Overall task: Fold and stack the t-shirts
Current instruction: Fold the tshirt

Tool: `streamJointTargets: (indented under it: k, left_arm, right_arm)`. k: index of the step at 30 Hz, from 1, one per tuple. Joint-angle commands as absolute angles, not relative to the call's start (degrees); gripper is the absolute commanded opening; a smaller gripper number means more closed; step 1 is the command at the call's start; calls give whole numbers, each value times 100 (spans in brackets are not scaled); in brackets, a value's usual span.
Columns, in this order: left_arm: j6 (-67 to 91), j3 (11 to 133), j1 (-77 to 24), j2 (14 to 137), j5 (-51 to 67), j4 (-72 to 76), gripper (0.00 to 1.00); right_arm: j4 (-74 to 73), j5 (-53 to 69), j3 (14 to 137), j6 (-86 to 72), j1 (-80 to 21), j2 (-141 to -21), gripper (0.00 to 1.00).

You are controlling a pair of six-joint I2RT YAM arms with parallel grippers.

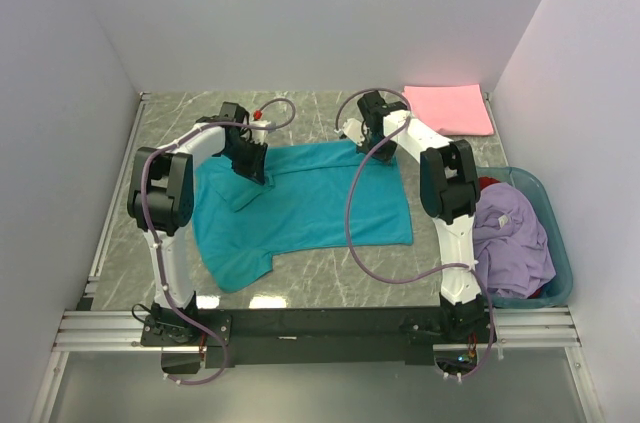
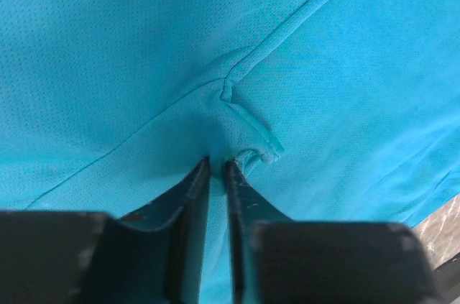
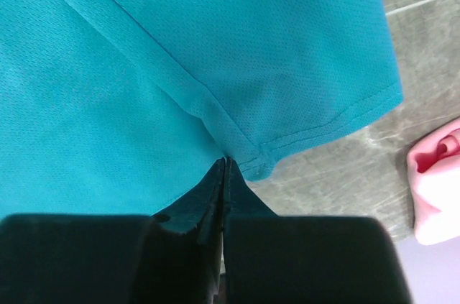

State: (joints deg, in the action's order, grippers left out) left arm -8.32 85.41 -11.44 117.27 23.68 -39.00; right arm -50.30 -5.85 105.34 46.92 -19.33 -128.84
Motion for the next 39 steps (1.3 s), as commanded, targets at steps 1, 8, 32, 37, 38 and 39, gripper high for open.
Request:
streamJointTargets:
  k: [1,8,32,37,38,39]
  left_arm:
    - [-896,8701,-1160,11637,2347,-3885,19]
    - [-932,8727,-1160,11628,2338,-3937,10]
    - [-1046,8754,-1160,11488,2426,-4183,0]
    - [-1169,8666,-1116,11216,2338,-4403,0]
    - [-1204,8649,-1108,11189,2329,-4429,0]
    - [-1213,8631,-1107,11154,2312,-4473,0]
  right_arm:
    - [-4878,-712,10512,4799,-1907,-12832,0]
    - [-4632,-721,10398,4808,-1872,-12665,26]
    - [-4693,-712,10600,5054,-1775,-12868,0]
    - [-4781,-624,10442,5133,-1732,-12534,0]
    - [-4790,-624,10415,5133,-1714,-12498,0]
    - [-4807,-633,10380,5142,-1705,-12446,0]
